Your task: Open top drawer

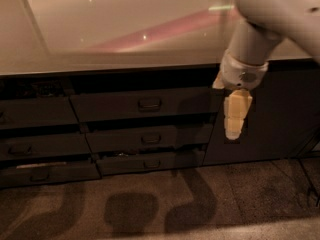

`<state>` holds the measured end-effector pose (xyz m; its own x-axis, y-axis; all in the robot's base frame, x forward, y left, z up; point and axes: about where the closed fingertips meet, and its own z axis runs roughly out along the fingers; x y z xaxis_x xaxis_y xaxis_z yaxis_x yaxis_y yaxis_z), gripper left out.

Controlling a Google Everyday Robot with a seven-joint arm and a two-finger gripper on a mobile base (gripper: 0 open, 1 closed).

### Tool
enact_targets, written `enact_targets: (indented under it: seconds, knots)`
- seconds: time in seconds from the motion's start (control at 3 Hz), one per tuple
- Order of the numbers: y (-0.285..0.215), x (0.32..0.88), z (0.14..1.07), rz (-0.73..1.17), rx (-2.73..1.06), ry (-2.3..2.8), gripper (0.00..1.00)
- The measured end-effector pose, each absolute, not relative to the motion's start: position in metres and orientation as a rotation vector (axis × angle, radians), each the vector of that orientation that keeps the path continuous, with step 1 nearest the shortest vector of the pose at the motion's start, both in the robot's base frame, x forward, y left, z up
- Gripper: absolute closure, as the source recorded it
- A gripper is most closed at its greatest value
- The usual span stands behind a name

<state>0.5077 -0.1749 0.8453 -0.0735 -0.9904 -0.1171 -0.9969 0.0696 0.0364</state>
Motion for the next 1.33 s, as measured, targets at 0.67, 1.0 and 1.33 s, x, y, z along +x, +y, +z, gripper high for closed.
enact_targets:
  seconds: [0.67,1.0,1.33]
  knots:
    - [-0.153,0.510,0.820,0.073,-2.550,2.073,0.00]
    - [-0.148,0.517,0.819,0.051,-2.523,2.040,0.00]
    - [-0.133,0.513,0.803,0.177,-2.455,1.855,0.00]
